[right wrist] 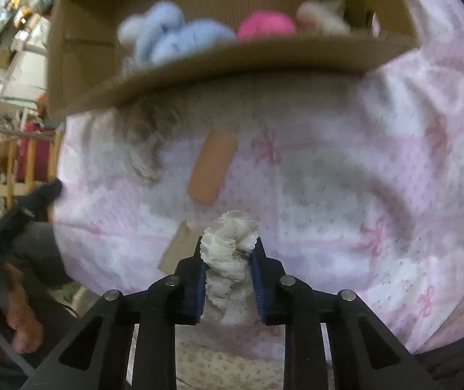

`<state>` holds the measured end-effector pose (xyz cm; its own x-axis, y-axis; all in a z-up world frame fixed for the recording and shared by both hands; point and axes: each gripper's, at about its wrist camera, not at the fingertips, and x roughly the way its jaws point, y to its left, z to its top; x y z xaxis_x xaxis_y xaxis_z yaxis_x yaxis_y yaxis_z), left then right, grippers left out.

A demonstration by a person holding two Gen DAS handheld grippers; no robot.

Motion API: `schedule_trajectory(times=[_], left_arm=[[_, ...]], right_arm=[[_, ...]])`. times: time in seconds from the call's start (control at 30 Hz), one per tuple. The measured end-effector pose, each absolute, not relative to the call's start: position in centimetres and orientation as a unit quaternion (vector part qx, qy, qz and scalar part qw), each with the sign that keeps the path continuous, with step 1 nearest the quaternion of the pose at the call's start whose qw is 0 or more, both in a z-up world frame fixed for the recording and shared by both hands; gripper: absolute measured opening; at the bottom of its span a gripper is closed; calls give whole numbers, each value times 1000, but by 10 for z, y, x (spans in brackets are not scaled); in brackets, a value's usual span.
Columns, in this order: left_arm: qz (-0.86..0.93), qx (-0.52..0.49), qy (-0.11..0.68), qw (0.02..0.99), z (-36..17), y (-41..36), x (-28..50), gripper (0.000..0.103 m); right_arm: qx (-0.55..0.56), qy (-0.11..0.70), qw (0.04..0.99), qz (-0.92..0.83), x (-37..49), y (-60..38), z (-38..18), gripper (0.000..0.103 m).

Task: Organize soft objects
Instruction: 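Grasp the white lace cloth with the right tool while the left tool grasps the clear plastic cup, then carry the clear cup and white lace cloth over the box with both tools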

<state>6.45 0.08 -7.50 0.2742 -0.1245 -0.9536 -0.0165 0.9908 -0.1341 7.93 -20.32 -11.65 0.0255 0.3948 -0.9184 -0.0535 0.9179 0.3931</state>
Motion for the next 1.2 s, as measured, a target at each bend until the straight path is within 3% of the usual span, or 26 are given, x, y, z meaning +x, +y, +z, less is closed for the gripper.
schedule_trajectory(times=[0.2, 0.27, 0.43, 0.5, 0.57, 0.6, 0.63, 1.2], left_arm=[[-117, -32, 636, 762, -93, -61, 54, 75], [-145, -36, 649, 746, -102, -81, 53, 60], [-162, -14, 686, 709, -132, -114, 58, 54], [-148, 9, 688, 711, -141, -121, 58, 41], [-132, 28, 684, 717, -143, -122, 58, 19], [-133, 24, 683, 717, -143, -121, 58, 17], [-135, 17, 682, 719, -141, -120, 59, 7], [-71, -80, 653, 750, -98, -31, 66, 6]], right_arm=[[168, 613, 760, 137, 75, -233, -80, 25], [184, 601, 768, 124, 75, -245, -75, 25], [208, 597, 768, 103, 70, -269, -77, 25], [211, 598, 767, 100, 69, -274, -78, 25], [215, 599, 765, 100, 70, -279, -78, 25], [217, 599, 765, 100, 70, -278, -80, 25], [220, 598, 763, 103, 70, -279, -80, 25], [210, 607, 753, 143, 78, -244, -85, 25]])
